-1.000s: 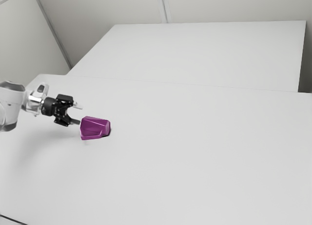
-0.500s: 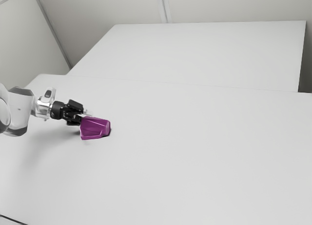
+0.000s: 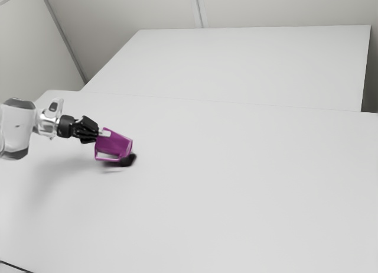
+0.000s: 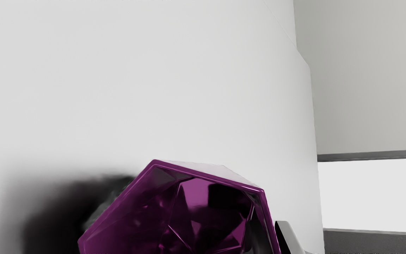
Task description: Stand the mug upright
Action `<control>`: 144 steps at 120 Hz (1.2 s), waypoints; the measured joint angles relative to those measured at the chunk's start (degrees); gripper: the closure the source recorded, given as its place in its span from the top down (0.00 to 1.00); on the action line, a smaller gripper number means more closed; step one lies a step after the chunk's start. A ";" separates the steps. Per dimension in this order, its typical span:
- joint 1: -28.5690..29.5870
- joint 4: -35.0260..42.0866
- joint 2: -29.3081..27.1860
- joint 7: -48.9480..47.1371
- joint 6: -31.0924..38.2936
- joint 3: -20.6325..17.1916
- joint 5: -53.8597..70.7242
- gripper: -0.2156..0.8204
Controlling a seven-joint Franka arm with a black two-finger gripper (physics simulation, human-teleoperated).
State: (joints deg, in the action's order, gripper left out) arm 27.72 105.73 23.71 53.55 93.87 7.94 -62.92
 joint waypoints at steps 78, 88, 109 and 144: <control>-17.36 1.00 -15.06 -17.23 16.23 -6.86 50.14 0.03; -18.61 4.40 -16.57 -20.34 19.31 -8.00 54.20 0.03; -19.83 11.41 -18.25 -25.73 28.60 -8.24 57.55 0.03; -20.32 17.50 -17.59 -32.17 38.76 -8.29 58.49 0.07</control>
State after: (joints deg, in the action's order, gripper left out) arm 7.41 123.22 6.12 21.38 132.63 -0.34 -4.43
